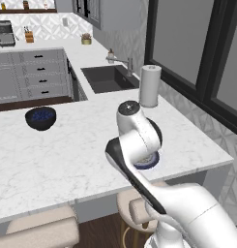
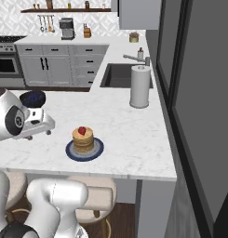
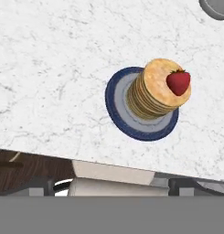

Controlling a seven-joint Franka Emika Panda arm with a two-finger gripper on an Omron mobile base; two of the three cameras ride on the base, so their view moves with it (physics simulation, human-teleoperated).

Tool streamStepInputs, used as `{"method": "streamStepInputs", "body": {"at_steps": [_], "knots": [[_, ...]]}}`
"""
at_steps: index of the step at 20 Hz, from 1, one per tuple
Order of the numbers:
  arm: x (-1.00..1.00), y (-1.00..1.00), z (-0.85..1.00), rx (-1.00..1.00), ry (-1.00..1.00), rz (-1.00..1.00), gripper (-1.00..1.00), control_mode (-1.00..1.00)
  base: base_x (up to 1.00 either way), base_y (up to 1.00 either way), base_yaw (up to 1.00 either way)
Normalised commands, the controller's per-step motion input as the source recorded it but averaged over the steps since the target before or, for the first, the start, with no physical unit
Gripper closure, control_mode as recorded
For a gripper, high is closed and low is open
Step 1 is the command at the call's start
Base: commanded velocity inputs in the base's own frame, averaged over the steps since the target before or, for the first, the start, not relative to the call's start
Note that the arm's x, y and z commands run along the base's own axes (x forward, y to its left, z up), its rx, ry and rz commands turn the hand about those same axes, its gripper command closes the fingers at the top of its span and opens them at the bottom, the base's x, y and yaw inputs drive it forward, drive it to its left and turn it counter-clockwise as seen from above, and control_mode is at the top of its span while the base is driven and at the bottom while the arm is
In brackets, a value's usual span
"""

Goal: Take the strawberry from the fridge and place it on top of the pancake, located on the dining counter.

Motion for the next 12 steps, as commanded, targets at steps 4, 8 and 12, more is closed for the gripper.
{"method": "streamStepInputs", "body": {"at_steps": [4,8,12], "knots": [[-0.94,0.93,-0.12,-0.15,0.01,0.03,-1.00,-1.00,0.00,0.00,0.00],[-0.28,0.53,-0.31,-0.04,0.14,0.07,-1.00,-1.00,0.00,0.00,0.00],[-0.04,0.09,-0.23,0.00,0.12,0.02,-1.00,-1.00,0.00,0.00,0.00]]}}
